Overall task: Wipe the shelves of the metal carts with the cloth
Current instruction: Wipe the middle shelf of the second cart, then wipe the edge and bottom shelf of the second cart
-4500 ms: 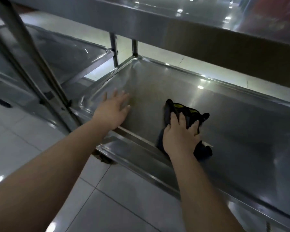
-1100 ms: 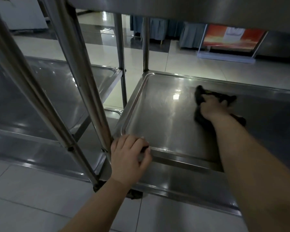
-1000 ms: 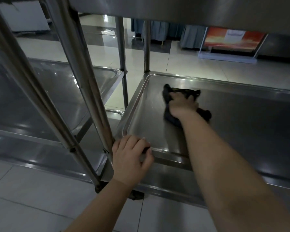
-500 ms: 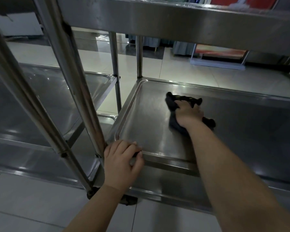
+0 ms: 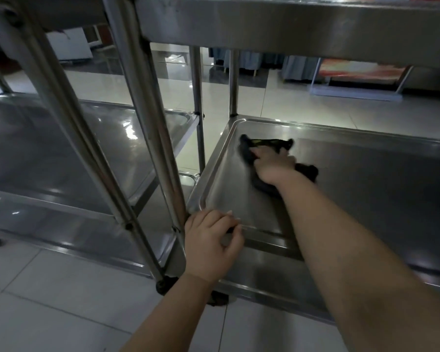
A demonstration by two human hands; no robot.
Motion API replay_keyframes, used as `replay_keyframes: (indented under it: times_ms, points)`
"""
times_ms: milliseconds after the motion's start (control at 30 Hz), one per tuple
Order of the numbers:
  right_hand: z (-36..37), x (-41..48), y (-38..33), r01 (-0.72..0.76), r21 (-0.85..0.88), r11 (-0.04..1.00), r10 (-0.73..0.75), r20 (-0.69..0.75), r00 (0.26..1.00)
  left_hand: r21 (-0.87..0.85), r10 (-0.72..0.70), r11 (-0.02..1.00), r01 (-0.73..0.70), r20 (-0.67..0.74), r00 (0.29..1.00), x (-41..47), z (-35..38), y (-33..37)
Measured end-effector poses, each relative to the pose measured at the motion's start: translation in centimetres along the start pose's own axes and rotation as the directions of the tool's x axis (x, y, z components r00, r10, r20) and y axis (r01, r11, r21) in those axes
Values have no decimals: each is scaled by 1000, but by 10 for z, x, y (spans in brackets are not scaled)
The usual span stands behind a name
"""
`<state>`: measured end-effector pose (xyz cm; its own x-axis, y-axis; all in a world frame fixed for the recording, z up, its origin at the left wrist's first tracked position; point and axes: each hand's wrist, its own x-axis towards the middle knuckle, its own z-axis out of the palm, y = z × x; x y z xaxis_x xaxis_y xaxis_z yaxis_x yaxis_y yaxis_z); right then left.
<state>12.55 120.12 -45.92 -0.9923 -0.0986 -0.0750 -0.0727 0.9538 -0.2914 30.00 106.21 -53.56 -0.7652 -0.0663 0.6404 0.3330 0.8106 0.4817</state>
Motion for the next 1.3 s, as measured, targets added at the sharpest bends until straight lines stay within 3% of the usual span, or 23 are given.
replay_keyframes:
  times_ms: [133, 333, 433, 500, 700, 800, 867, 933, 1067, 1167, 1300]
  points:
    - [30, -30, -46, 383, -54, 922, -380, 57, 923, -75, -44, 996, 45, 18, 999, -1, -4, 0]
    - [21, -101, -10, 543, 118, 831, -556, 149, 818, -233, -95, 968, 91, -6, 995, -2, -16, 9]
    - [16, -115, 16, 633, 151, 760, -650, 175, 739, -122, -79, 989, 81, 21, 997, 9, -20, 14]
    - [12, -118, 41, 674, 165, 720, -694, 154, 704, -27, -83, 996, 87, 114, 990, 22, -18, 15]
    - [5, -141, 101, 577, 110, 810, -582, 18, 813, 41, 37, 998, -54, 346, 937, 35, 7, 29]
    - [10, -153, 96, 573, 33, 819, -568, -94, 817, 84, 23, 994, -65, 423, 906, 36, 13, 46]
    - [13, -161, 90, 571, -115, 813, -582, -112, 806, 95, -9, 994, -46, 509, 861, 39, 9, 60]
    - [5, -173, 85, 520, -158, 839, -538, -100, 837, 128, -86, 992, 4, 639, 765, 49, -4, 77]
    - [-43, -212, 62, 440, -25, 898, -440, -71, 895, 176, -185, 982, 75, 776, 603, 71, -52, 110]
    - [-87, -246, 40, 405, 30, 914, -406, 22, 914, 165, -216, 976, 143, 811, 544, 84, -101, 137]
    - [-166, -296, 14, 244, 225, 943, -270, 95, 958, 194, -252, 967, 165, 822, 510, 106, -179, 176]
